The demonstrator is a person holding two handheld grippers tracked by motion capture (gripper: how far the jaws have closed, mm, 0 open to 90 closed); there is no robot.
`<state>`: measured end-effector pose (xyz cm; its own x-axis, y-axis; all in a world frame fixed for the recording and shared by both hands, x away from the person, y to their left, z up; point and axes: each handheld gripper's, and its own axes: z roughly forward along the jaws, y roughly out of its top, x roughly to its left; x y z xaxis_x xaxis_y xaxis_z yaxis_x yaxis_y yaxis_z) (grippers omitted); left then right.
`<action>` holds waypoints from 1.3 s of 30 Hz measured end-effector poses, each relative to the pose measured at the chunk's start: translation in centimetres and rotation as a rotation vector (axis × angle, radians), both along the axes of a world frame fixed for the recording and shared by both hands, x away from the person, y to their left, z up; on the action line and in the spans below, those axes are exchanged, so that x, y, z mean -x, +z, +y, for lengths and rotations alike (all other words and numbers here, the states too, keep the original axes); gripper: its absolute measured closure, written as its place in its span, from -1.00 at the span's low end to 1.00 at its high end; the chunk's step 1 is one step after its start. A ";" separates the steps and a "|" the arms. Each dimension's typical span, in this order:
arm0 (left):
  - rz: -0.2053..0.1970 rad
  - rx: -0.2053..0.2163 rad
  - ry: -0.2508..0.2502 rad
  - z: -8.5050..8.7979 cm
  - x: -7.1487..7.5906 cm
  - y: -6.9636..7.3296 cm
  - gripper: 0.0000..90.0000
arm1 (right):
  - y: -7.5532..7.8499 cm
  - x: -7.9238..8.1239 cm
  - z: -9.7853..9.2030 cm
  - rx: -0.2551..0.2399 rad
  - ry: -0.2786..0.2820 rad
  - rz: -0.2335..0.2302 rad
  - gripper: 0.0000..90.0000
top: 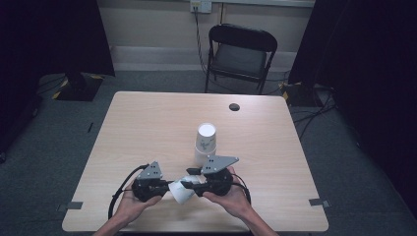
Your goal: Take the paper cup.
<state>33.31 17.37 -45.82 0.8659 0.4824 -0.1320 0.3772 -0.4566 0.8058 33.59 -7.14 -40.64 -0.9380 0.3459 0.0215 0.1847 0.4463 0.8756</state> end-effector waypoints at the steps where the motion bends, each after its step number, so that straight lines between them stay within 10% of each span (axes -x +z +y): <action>1: 0.004 0.002 -0.004 0.0 0.0 0.0 0.96 | 0.0 0.0 0.0 0.004 -0.001 -0.008 0.26; 17: 0.033 0.092 0.001 0.6 -0.3 0.2 0.97 | -1.0 -0.7 -1.3 0.014 -0.039 0.015 0.25; 39: 0.100 0.205 0.054 1.8 -1.0 0.5 0.98 | -2.5 0.7 0.2 0.118 0.063 -0.064 -0.63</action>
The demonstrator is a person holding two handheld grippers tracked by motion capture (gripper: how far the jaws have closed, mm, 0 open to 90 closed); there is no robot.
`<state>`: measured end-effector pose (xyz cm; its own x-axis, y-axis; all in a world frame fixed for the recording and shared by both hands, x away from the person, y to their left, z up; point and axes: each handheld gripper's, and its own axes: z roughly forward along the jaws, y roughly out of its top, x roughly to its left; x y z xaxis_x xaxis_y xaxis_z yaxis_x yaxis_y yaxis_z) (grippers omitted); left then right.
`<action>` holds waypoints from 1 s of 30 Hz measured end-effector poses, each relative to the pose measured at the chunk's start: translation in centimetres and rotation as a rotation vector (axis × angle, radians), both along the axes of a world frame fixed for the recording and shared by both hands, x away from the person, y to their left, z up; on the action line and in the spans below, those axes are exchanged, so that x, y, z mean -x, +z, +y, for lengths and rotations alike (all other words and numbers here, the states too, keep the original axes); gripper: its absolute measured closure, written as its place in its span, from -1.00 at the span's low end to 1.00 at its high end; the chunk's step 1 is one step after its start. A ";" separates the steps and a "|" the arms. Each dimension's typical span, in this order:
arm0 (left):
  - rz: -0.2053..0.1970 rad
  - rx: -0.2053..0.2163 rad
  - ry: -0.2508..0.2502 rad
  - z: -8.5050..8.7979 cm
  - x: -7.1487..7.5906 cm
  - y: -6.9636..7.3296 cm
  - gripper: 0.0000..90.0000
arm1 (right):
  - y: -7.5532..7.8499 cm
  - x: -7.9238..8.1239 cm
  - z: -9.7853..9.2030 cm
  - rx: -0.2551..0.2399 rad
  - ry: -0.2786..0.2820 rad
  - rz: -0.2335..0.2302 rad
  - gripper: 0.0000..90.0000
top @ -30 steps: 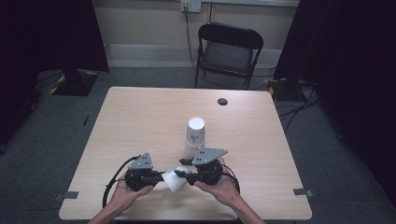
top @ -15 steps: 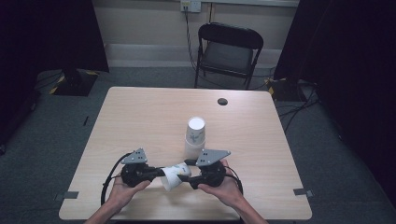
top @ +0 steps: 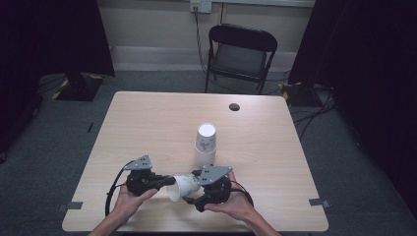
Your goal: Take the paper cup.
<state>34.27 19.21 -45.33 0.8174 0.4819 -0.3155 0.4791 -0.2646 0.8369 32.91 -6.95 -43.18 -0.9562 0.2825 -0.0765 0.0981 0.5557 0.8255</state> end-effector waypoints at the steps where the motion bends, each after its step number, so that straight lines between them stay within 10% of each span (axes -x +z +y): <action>1: 0.003 0.005 -0.001 0.0 0.0 0.0 0.98 | -0.1 0.0 0.1 0.003 0.001 -0.003 -0.64; 17: 0.037 0.061 0.014 -0.3 0.2 0.4 0.96 | -1.1 0.1 1.3 0.069 -0.004 -0.048 -0.54; 25: 0.008 0.082 0.052 0.0 0.4 0.7 0.69 | -1.3 -0.1 1.1 0.040 0.003 0.015 -0.41; 30: -0.004 0.088 0.039 0.0 0.5 0.8 0.91 | -1.3 -0.4 0.9 0.025 -0.003 0.051 -0.40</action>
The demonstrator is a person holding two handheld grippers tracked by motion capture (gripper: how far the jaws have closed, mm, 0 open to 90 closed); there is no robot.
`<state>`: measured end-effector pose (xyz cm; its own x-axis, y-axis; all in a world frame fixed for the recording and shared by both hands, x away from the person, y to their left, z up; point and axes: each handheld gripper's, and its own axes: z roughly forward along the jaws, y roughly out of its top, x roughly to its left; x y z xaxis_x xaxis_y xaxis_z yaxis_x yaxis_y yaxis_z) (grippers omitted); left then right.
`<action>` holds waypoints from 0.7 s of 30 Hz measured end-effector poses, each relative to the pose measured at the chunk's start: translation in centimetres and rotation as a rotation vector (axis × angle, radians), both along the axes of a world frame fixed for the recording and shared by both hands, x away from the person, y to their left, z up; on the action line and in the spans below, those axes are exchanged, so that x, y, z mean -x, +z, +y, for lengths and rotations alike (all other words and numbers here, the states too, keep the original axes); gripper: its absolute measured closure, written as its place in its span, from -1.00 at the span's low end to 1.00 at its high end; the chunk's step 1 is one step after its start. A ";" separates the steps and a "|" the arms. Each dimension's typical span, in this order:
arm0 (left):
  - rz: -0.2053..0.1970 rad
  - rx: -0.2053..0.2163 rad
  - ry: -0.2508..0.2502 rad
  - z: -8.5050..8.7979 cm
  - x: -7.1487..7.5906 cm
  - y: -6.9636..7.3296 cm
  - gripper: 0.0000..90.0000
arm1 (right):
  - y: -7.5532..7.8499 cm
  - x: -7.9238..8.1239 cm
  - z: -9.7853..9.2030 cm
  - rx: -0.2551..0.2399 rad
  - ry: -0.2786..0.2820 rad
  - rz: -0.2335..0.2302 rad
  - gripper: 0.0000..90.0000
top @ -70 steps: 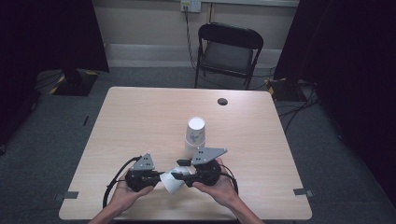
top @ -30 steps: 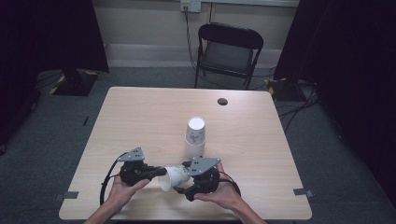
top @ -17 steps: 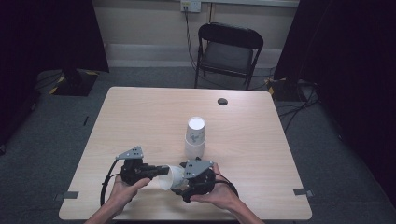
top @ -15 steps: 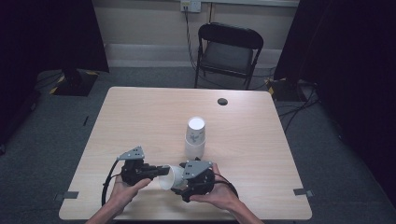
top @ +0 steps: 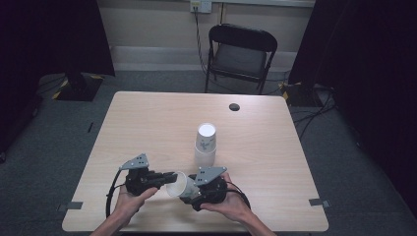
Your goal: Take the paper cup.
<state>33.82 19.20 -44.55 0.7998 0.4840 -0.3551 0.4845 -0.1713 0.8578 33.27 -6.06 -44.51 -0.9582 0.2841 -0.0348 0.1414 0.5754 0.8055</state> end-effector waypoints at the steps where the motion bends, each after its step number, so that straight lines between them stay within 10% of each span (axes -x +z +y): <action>1: 0.004 0.002 -0.004 0.0 0.0 0.0 0.95 | 0.0 0.0 0.1 0.005 0.002 -0.005 -0.41; 21: 0.094 -0.068 -0.018 -1.0 -0.2 -0.5 0.98 | 0.5 1.1 1.9 0.041 0.021 -0.115 -0.46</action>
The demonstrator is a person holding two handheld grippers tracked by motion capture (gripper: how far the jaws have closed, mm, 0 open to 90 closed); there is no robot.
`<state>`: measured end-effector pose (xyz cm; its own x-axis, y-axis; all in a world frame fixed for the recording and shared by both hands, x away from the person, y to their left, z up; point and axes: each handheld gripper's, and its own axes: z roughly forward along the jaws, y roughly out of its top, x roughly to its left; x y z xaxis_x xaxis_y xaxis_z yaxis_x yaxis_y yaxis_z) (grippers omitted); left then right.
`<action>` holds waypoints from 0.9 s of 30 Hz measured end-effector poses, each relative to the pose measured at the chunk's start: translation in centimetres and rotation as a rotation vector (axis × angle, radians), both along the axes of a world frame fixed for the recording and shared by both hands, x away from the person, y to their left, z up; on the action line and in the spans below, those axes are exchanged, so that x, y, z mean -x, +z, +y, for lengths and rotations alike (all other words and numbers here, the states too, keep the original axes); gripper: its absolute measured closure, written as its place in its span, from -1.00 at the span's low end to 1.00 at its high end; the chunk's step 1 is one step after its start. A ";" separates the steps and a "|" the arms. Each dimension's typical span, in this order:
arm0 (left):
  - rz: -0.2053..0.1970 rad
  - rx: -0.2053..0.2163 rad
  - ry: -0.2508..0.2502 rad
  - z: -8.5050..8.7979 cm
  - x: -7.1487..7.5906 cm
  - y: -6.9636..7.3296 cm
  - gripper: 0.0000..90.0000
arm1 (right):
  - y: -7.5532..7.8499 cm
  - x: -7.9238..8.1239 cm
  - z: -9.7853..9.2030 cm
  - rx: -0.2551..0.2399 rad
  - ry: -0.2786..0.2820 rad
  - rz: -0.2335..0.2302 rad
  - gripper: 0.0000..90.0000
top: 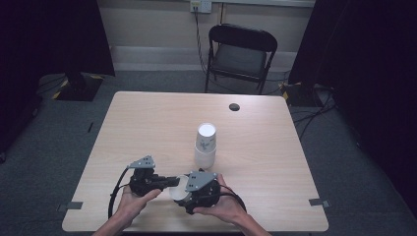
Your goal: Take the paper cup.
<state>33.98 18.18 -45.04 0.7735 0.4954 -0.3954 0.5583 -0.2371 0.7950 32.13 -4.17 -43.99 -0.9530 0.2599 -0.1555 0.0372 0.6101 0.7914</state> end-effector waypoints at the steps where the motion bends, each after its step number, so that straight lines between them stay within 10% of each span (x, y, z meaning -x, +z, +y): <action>1: 0.005 -0.004 -0.001 0.0 0.0 0.0 0.98 | 0.0 0.0 0.0 0.000 0.001 0.000 -0.47; 19: -0.031 0.034 0.009 0.2 0.2 0.0 0.59 | 0.0 -0.4 -0.9 -0.053 -0.036 0.021 -0.35; 27: -0.023 0.036 0.029 0.1 -0.2 -0.1 0.86 | -0.1 -0.7 -1.3 -0.037 -0.078 0.027 -0.33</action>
<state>34.13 18.23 -45.15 0.7680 0.5037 -0.3954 0.5457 -0.1917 0.8157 32.84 -5.43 -44.11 -0.9335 0.3385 -0.1186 0.1054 0.5748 0.8115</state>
